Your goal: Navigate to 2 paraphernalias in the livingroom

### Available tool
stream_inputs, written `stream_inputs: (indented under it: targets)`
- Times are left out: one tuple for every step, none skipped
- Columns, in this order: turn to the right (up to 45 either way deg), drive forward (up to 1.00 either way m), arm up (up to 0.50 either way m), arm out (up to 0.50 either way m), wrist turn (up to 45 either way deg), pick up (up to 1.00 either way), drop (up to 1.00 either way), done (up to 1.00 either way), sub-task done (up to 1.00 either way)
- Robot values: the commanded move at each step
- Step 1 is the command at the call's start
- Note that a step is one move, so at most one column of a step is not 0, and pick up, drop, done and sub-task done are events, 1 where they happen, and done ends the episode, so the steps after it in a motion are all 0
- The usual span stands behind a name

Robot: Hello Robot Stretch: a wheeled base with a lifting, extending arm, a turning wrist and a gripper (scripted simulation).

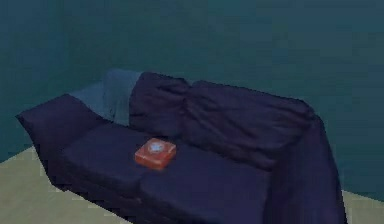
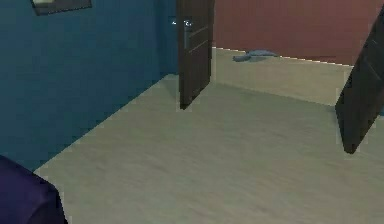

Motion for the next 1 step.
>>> stream_inputs:
  targets:
    - [-9.0,0.0,0.0,0.0,0.0,0.0,0.0,0.0,0.0]
